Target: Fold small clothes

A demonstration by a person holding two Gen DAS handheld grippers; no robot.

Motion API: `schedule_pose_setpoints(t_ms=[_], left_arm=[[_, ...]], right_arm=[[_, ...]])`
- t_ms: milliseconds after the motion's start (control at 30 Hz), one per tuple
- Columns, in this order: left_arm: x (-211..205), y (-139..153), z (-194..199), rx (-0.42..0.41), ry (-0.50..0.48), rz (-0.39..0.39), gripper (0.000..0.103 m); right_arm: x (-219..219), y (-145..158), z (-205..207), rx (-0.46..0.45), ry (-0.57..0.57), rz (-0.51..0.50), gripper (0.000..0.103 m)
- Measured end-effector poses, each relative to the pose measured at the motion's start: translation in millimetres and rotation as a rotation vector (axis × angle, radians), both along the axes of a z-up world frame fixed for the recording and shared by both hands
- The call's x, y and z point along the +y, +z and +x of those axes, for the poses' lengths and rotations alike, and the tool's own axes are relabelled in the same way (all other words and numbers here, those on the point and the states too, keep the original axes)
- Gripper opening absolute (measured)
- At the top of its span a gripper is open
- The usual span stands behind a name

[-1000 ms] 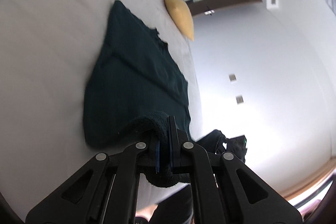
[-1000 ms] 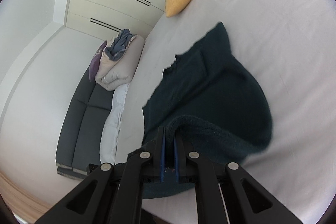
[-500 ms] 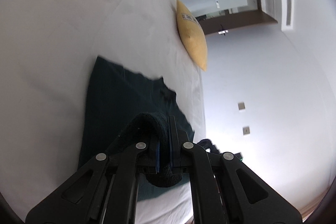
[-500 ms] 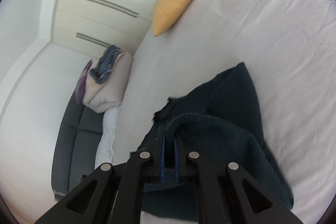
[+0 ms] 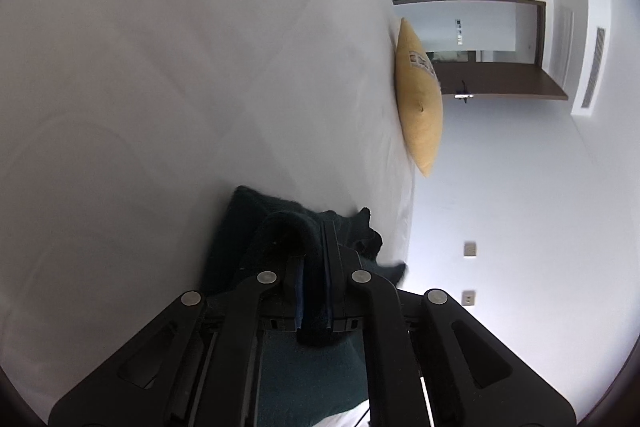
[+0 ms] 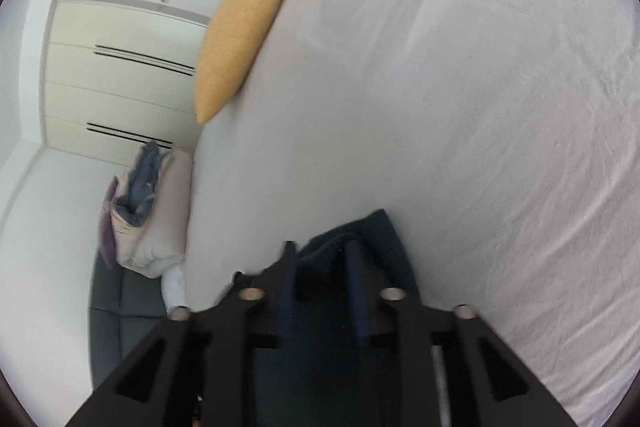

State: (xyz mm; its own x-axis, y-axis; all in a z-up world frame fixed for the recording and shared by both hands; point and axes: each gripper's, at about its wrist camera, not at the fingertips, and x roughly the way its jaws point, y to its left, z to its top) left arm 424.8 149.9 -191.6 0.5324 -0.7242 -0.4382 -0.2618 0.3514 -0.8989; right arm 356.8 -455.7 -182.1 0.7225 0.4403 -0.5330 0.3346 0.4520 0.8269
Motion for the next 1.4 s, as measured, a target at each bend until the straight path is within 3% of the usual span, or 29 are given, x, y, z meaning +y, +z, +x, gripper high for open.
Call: schedule_pose_setpoints(t_ms=[33,67,133,167,233,433,533,667,767,867,1000,1167,1233,1300,1400], left_arm=[[2,0,-2,-0.004,0.005,-0.007,0.01],[8,3,-6,-0.017,0.019,-0.013,0.02],[25,11,-18,-0.05,0.071,-0.008,0.06],[34,16,-24,-0.061,0.105,0.011,0.087],[42,31,-40,-0.087,0.113,0.087,0.089],[2,44,-77,-0.14,-0.096,0.28,0.089],[-24,36,-99,-0.137,-0.173,0.357,0.084],[-50,27,-114,-0.142,-0.236,0.414,0.064],[-61,23,-111,-0.151,-0.246,0.457,0.047],[-52,19,-130,-0.158,-0.239,0.448,0.029],[-44,22,-132,-0.167,-0.231,0.437,0.016],[-44,24,-136,-0.178,-0.242,0.483,0.007],[-46,24,-136,-0.177,-0.253,0.514,0.004],[-51,26,-136,-0.187,-0.265,0.549,0.003],[-52,27,-143,-0.189,-0.279,0.59,0.003]], right_arm=[[-1,2,-3,-0.028,-0.004,0.008,0.054],[0,5,-6,-0.042,-0.009,0.0,0.06],[0,17,-16,-0.048,-0.041,-0.056,0.078],[0,22,-21,-0.047,-0.051,-0.088,0.078],[2,31,-28,-0.049,-0.029,-0.117,0.078],[30,56,-58,-0.03,0.144,-0.337,0.078],[50,61,-74,0.001,0.233,-0.484,0.076],[62,57,-99,0.028,0.289,-0.591,0.076],[55,48,-118,0.025,0.267,-0.556,0.076],[46,41,-129,0.024,0.235,-0.492,0.074],[39,33,-132,0.042,0.254,-0.45,0.057],[51,34,-133,0.041,0.302,-0.519,0.035],[53,36,-135,0.043,0.305,-0.548,0.019],[53,37,-137,0.044,0.3,-0.562,0.012],[57,41,-141,0.04,0.31,-0.612,0.009]])
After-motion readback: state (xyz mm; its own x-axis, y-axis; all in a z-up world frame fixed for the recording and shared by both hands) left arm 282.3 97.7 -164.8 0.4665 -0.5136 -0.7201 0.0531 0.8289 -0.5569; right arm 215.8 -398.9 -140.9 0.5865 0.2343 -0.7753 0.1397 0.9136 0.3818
